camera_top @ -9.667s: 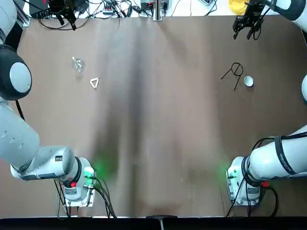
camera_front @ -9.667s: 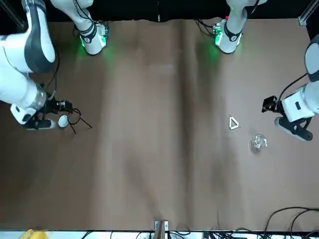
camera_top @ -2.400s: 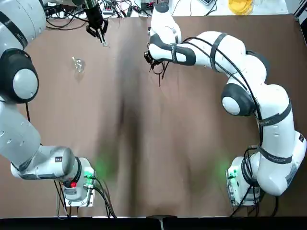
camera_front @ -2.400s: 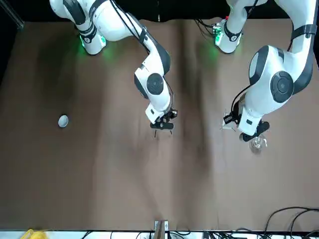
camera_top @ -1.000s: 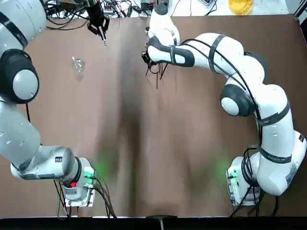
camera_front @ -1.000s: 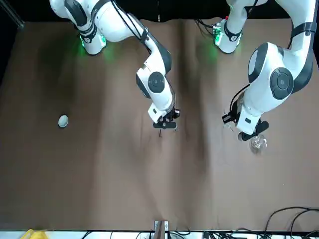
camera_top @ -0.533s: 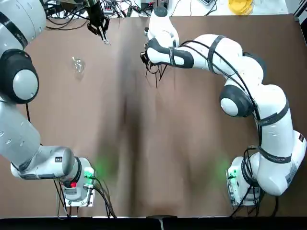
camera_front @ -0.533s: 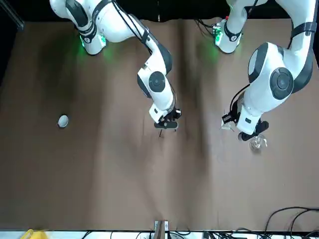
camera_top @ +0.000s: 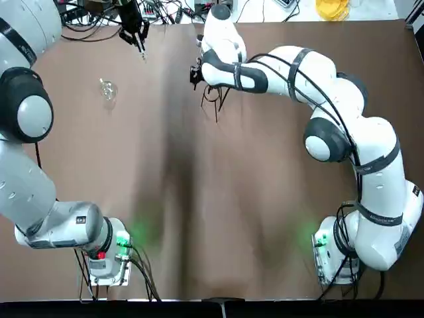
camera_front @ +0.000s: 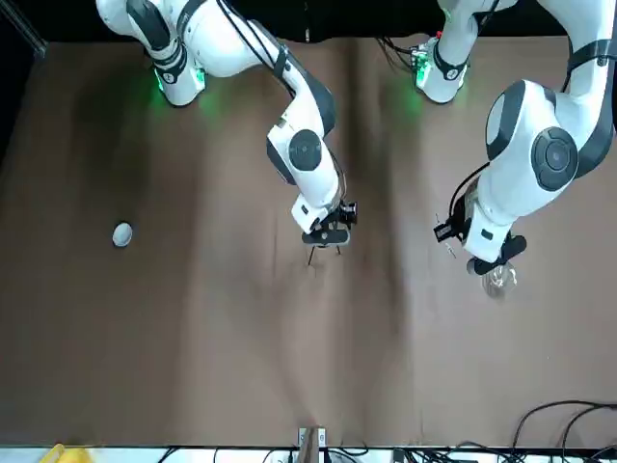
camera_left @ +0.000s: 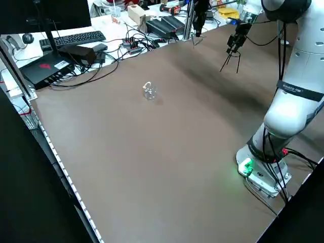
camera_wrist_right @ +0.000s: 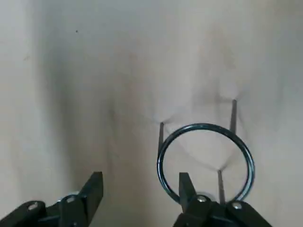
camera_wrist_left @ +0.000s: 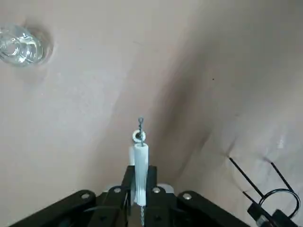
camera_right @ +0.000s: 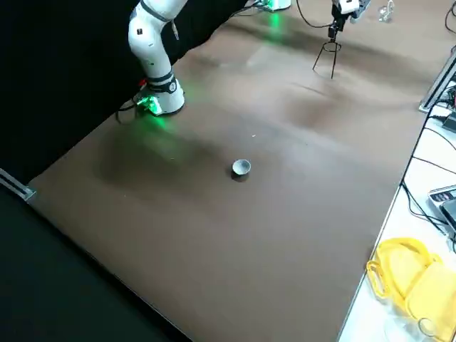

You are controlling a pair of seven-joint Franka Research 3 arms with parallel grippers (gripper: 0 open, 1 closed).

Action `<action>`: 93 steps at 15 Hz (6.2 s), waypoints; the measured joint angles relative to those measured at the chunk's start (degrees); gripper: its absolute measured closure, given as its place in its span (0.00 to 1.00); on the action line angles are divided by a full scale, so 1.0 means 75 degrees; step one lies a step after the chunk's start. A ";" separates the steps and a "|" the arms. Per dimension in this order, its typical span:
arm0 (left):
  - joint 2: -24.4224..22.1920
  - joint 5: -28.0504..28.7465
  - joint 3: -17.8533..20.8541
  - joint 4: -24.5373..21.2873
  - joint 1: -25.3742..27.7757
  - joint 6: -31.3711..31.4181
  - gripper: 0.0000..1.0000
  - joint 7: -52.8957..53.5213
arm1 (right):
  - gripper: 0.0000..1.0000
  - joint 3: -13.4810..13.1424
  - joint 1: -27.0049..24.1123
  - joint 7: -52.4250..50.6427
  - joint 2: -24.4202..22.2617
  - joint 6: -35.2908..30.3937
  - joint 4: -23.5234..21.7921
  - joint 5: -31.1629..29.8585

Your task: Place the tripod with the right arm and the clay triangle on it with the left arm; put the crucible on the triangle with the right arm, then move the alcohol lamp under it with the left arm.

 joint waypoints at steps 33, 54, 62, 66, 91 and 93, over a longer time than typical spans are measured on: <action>0.1867 -0.1931 -0.0905 0.0100 -0.2498 0.4422 0.87 -0.0094 | 0.40 -0.0076 -0.8732 -0.8238 -0.2602 -0.1064 -0.5285 -0.1008; 0.2091 -0.1931 -0.0892 -0.0193 -0.2461 0.4137 0.87 -0.0093 | 0.72 -0.0059 -0.8916 -0.8373 -0.2045 -0.0867 -0.5663 -0.1717; 0.2091 -0.1931 -0.0877 -0.0217 -0.2337 0.3625 0.87 -0.0082 | 0.93 0.0005 -0.8908 -0.8373 -0.2055 -0.0947 -0.5587 -0.1768; 0.2091 -0.1931 -0.0858 -0.0270 -0.2320 0.3605 0.87 -0.0082 | 0.93 0.0032 -0.8734 -0.8251 -0.2049 -0.0898 -0.5445 -0.1774; 0.2091 -0.1917 -0.0794 -0.0398 -0.2140 0.2919 0.85 0.0164 | 0.94 0.0250 -0.5391 -0.3835 -0.2616 -0.4194 -0.2323 0.0116; 0.2091 -0.1917 -0.0794 -0.0407 -0.2141 0.2918 0.82 0.0184 | 0.94 0.0229 -0.5391 -0.3834 -0.2616 -0.4189 -0.2310 0.0186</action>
